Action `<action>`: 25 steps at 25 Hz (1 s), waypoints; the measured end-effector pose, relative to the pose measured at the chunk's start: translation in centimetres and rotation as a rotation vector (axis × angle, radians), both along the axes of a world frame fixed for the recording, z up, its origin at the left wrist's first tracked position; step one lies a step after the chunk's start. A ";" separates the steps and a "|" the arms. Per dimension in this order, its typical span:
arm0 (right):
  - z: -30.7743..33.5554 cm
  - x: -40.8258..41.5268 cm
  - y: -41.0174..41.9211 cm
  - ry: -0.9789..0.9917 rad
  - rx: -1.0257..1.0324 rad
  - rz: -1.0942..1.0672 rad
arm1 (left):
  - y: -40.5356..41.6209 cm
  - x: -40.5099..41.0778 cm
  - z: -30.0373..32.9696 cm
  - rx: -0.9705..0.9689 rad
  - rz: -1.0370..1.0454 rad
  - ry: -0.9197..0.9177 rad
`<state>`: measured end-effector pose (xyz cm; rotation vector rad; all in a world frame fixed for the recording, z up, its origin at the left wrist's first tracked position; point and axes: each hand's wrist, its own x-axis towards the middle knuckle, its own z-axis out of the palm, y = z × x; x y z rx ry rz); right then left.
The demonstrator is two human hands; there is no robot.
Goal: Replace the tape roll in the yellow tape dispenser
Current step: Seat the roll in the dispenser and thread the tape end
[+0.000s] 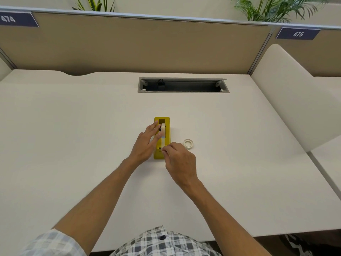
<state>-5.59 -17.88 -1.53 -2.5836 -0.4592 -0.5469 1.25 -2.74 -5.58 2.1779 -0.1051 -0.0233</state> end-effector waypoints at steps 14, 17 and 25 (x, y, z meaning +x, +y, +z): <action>3.0 1.3 -0.1 -0.053 -0.078 0.057 | -0.4 1.0 1.5 0.209 -0.037 -0.102; 3.3 1.7 -0.4 -0.019 -0.096 0.059 | -0.5 1.1 1.3 0.207 -0.047 -0.155; 4.4 4.2 -0.8 0.063 -0.186 0.064 | -0.9 0.9 1.1 0.228 0.033 -0.118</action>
